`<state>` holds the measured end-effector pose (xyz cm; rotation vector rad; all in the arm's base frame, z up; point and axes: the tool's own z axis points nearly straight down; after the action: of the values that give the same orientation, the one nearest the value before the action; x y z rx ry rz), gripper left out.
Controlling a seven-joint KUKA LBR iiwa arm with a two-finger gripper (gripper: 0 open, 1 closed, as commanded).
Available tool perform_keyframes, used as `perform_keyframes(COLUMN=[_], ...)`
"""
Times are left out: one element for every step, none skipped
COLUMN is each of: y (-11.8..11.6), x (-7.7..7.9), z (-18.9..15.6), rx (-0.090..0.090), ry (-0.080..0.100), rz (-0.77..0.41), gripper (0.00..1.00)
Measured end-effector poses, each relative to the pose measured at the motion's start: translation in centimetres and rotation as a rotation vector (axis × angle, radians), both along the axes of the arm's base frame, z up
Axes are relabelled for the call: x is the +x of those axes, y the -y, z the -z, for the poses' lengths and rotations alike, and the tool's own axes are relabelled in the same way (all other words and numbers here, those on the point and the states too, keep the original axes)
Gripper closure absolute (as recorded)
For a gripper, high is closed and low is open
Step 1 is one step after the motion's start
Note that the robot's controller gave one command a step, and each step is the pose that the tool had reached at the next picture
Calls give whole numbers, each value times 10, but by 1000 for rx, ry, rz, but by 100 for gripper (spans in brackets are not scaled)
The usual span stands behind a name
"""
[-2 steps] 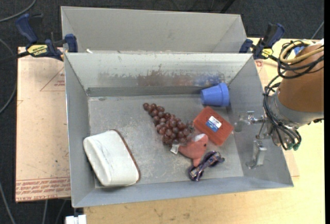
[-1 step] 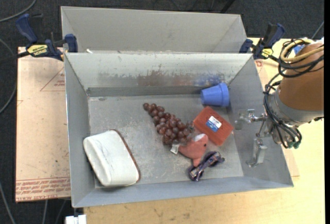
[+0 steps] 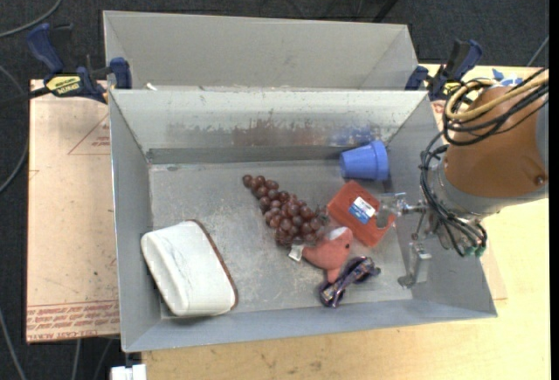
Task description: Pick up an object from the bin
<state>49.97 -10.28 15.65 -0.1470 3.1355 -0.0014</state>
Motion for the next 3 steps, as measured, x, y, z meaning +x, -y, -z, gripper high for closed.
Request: perform_keyframes(y=[-18,-50,-95], x=[-6,5,30], z=[41,62,84], rx=[2,2,2], ry=[-1,-1,5], rz=[14,205,-256], gripper=[0,0,100])
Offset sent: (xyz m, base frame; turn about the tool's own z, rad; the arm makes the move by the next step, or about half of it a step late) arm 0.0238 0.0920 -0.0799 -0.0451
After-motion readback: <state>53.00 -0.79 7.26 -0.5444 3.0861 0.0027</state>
